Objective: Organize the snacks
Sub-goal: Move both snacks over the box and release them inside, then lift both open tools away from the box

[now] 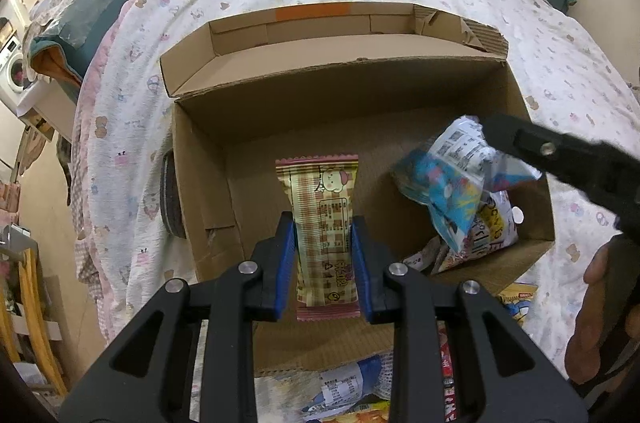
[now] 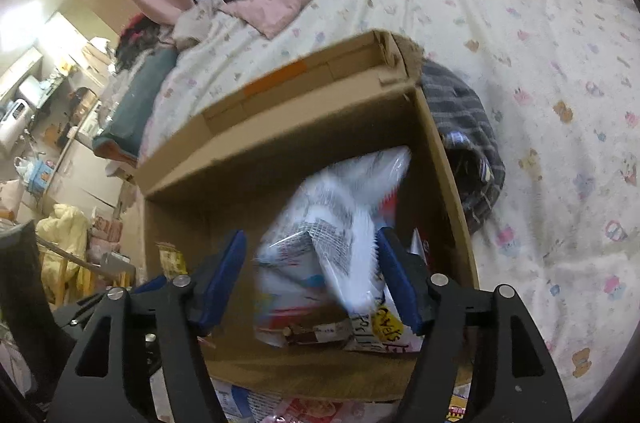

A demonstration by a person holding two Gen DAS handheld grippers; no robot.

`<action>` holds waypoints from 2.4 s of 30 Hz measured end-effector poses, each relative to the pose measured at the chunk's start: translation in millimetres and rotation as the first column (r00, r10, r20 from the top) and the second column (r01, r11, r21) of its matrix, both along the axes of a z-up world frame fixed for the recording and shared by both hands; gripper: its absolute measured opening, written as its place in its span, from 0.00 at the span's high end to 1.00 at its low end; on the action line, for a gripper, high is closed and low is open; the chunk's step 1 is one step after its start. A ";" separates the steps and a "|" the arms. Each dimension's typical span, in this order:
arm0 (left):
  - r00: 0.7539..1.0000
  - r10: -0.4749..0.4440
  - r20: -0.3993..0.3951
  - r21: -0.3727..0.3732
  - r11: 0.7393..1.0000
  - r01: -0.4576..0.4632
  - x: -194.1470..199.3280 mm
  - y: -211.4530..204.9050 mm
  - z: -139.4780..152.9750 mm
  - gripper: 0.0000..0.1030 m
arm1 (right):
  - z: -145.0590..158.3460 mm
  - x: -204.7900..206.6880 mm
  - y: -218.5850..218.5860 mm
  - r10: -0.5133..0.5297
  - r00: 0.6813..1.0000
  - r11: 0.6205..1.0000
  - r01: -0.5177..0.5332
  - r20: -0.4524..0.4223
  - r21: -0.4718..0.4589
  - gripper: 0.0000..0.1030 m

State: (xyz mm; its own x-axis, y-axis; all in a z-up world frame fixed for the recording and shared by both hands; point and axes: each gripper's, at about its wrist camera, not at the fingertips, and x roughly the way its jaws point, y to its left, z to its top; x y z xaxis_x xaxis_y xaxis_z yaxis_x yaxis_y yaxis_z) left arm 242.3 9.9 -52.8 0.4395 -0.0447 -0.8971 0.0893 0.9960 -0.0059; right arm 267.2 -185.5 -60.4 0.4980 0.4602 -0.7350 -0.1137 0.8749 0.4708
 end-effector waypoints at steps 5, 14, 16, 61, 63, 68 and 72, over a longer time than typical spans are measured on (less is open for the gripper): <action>1.000 -0.010 0.016 0.009 1.000 0.010 -2.1 -2.4 2.3 0.39 | 7.7 -3.1 1.6 0.015 0.999 1.000 -0.015 0.035 0.014 0.12; 1.000 -0.015 0.023 0.018 1.000 0.015 -2.4 -3.8 4.3 0.38 | 4.1 -1.8 3.1 0.026 1.000 1.000 -0.026 0.012 -0.010 0.12; 1.000 -0.010 0.021 0.018 1.000 0.010 -3.1 -3.3 4.1 0.38 | 4.7 -1.8 2.7 0.026 1.000 0.999 -0.026 0.016 -0.026 0.12; 0.997 0.058 0.049 -0.035 0.998 -0.056 -93.3 19.7 29.0 0.38 | 34.0 -97.8 -31.6 -0.115 0.992 0.993 0.116 0.058 -0.017 0.12; 0.997 0.060 0.049 -0.033 0.998 -0.059 -96.3 20.3 28.9 0.38 | 34.2 -103.7 -32.3 -0.116 0.992 0.993 0.117 0.058 -0.023 0.12; 0.996 0.071 0.049 -0.037 0.997 -0.069 -113.3 25.1 27.7 0.38 | 31.7 -117.3 -31.8 -0.097 0.994 0.995 0.098 0.042 -0.030 0.12; 0.997 0.072 0.042 -0.036 0.997 -0.071 -122.2 26.8 25.4 0.38 | 28.9 -127.6 -31.9 -0.084 0.996 0.995 0.086 0.031 -0.042 0.12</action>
State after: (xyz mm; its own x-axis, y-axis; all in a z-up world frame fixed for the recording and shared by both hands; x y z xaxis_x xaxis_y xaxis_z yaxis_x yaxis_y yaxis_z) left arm 120.1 36.8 -27.4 0.4808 -0.0424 -0.8758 0.0189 0.9991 -0.0380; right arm 139.6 -217.4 -31.5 0.5558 0.3832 -0.7378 -0.0512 0.9015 0.4297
